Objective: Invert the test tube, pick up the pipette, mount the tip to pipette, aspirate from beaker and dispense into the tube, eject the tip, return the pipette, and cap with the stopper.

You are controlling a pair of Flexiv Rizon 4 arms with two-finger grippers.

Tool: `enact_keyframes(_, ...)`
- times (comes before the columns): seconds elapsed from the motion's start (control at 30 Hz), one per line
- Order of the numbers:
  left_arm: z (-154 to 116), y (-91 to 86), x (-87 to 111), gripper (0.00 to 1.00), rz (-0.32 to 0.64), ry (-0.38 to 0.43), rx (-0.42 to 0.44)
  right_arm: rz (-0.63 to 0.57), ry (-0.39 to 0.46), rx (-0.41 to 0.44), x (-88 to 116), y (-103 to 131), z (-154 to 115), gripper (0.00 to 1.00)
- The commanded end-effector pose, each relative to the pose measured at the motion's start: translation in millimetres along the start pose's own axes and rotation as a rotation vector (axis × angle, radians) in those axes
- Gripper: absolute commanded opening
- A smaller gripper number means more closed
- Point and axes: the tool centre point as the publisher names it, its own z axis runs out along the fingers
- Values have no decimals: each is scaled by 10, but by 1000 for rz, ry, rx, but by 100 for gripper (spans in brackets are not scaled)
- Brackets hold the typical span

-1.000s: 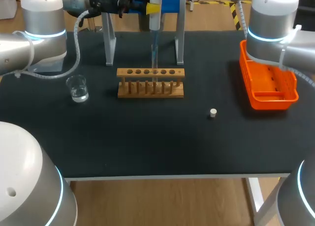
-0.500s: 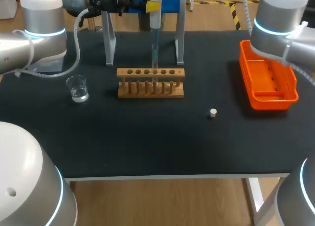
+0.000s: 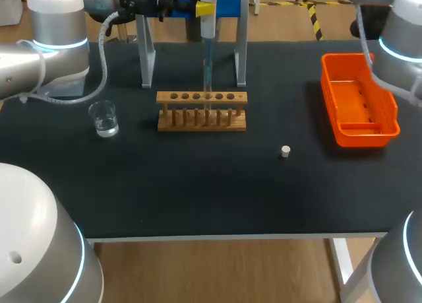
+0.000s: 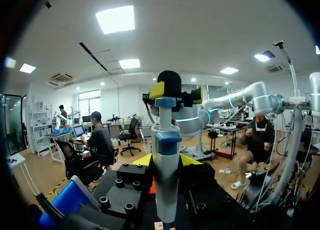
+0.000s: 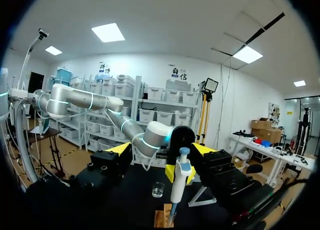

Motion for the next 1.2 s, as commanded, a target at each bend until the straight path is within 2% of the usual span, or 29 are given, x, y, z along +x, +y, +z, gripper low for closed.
enact_keyframes(0.03,-8,-5,-4,0,0,2,-1,2,3,3,49,-230,-212,100)
enact_keyframes(0.4,-8,-5,-4,0,0,2,-1,113,-1,56,37,-1005,-144,100)
enact_keyframes(0.47,-8,-5,-4,0,0,2,-1,152,19,37,44,-1161,-104,100)
enact_keyframes(0.73,-8,-5,-4,0,0,2,-1,215,-24,67,-52,-1733,48,100)
enact_keyframes(0.77,-8,-5,-4,0,0,2,-1,185,-57,111,-74,-1810,70,100)
enact_keyframes(1.2,-8,-5,-4,0,0,2,-1,163,-70,219,-114,-2224,302,100)
